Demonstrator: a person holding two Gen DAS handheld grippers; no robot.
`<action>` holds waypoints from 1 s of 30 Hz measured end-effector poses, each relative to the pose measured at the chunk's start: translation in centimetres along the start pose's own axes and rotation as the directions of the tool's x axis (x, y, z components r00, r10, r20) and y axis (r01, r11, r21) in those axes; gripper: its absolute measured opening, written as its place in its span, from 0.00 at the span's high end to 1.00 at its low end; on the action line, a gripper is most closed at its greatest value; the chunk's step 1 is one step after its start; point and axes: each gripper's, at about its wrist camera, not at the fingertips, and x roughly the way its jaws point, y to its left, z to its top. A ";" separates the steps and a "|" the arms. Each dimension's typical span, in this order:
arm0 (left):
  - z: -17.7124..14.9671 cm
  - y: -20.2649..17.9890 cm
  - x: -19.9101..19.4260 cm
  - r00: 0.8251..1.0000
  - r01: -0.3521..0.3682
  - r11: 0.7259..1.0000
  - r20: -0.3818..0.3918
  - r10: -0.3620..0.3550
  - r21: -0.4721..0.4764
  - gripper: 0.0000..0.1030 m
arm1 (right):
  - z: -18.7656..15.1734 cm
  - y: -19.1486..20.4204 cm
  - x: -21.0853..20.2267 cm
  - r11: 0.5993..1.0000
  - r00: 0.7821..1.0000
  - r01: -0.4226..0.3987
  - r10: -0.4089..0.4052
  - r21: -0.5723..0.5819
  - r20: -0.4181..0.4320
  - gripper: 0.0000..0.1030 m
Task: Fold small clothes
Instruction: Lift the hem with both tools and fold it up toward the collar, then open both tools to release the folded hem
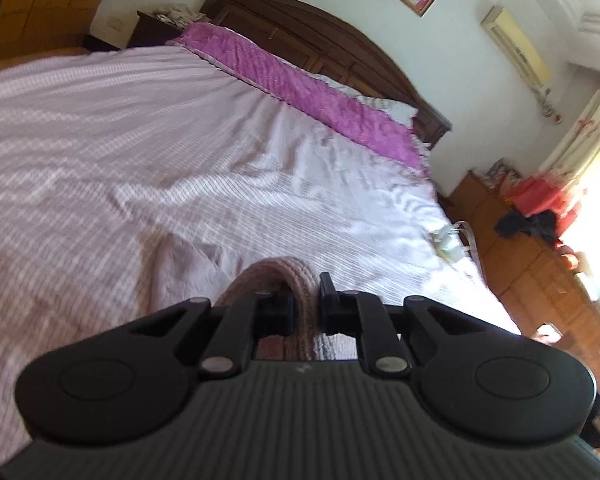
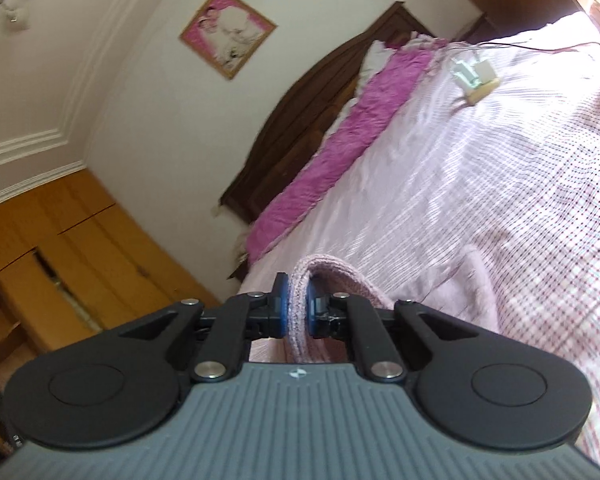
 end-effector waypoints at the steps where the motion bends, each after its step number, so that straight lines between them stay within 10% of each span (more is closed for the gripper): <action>1: 0.2 0.0 1.1 1.000 -0.016 1.000 -0.006 0.016 0.001 0.87 | 0.2 -0.4 1.1 1.000 1.000 0.015 -0.015 0.001 -0.010 0.91; 15: -2.3 4.1 11.1 0.957 -0.236 0.967 -0.149 0.248 0.097 0.84 | -3.0 -7.4 11.1 0.932 0.925 0.322 -0.347 -0.168 -0.155 0.89; 23: -2.4 4.7 10.1 0.959 -0.218 0.974 -0.172 0.226 0.062 0.78 | -3.1 -7.9 11.1 0.938 0.926 0.315 -0.338 -0.145 -0.170 0.82; 30: -2.3 4.0 7.2 0.964 -0.219 0.975 -0.142 0.223 0.045 0.54 | -2.5 -5.5 7.5 0.944 0.934 0.294 -0.318 -0.152 -0.164 0.51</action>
